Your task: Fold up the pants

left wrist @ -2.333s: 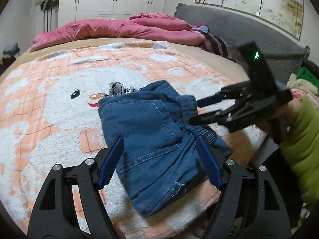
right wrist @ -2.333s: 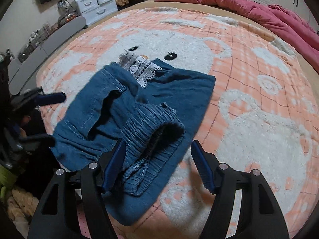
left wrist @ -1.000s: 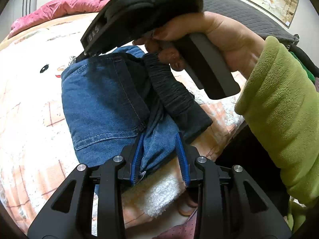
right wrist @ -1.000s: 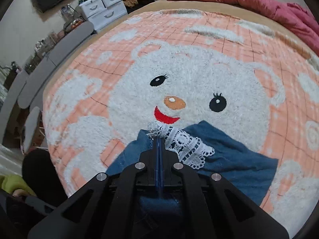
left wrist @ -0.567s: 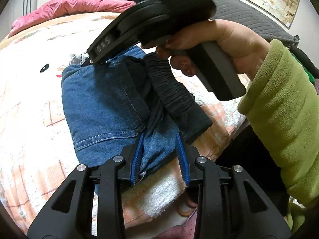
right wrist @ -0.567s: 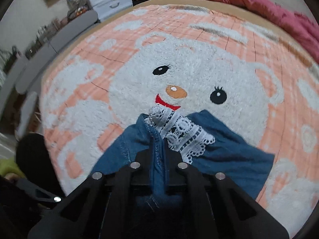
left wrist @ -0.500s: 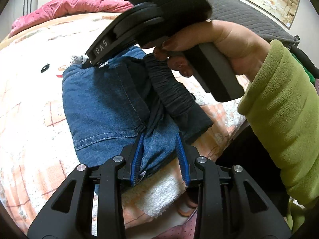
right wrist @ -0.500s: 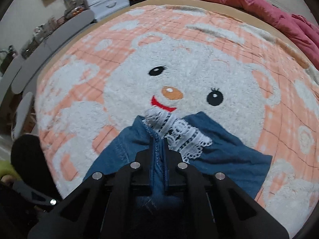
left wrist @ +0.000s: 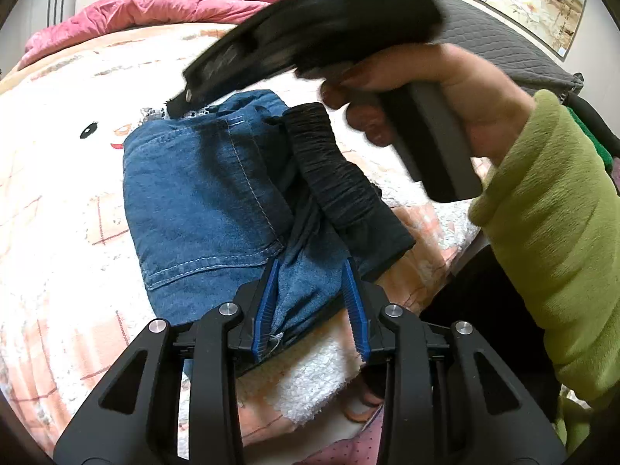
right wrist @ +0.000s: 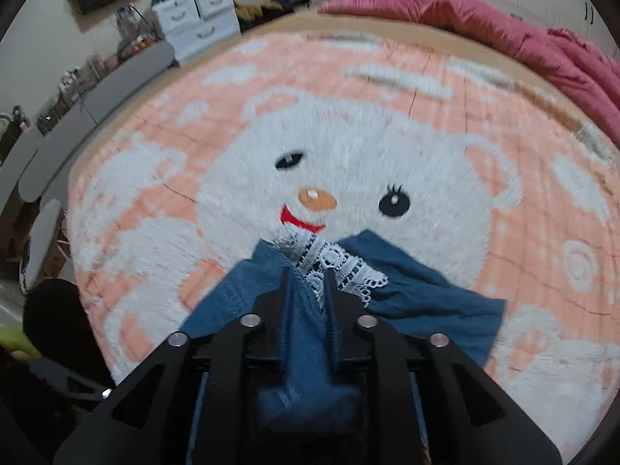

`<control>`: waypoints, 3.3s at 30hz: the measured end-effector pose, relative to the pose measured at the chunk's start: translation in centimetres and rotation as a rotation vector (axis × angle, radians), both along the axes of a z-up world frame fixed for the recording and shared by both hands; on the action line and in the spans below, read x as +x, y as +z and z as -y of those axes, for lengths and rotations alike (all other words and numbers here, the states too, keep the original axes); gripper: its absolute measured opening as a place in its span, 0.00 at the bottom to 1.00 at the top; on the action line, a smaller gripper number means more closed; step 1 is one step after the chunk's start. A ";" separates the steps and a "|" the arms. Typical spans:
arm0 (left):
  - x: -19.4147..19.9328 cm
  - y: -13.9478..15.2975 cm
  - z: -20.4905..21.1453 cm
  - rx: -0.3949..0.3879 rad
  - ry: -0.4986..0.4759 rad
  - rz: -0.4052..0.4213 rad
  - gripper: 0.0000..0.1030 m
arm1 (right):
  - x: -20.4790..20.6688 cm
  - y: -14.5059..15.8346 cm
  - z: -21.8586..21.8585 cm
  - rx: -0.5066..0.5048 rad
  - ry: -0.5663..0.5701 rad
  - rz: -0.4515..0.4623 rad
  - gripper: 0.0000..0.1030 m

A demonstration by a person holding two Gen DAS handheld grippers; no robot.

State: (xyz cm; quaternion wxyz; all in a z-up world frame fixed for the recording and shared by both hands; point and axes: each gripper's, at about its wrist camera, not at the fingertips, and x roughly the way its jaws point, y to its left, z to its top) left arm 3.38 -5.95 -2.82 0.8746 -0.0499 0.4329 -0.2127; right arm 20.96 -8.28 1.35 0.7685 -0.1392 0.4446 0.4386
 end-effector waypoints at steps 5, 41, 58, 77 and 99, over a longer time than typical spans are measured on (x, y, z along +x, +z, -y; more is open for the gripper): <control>0.1 0.0 0.0 -0.002 -0.002 0.001 0.28 | -1.7 2.1 2.5 0.044 0.006 0.047 0.30; 4.3 3.5 -6.9 -0.039 0.261 0.010 0.47 | -15.3 1.7 7.6 0.049 0.177 0.201 0.42; 8.9 -0.2 -5.9 0.070 0.266 -0.076 0.49 | -15.5 -3.8 5.2 -0.111 0.217 0.025 0.18; 5.8 2.9 -5.9 0.030 0.262 0.030 0.63 | -13.9 2.5 9.8 0.189 0.142 0.069 0.50; 3.9 4.9 -5.1 0.069 0.269 0.080 0.90 | -11.6 3.6 12.7 0.268 -0.031 0.128 0.81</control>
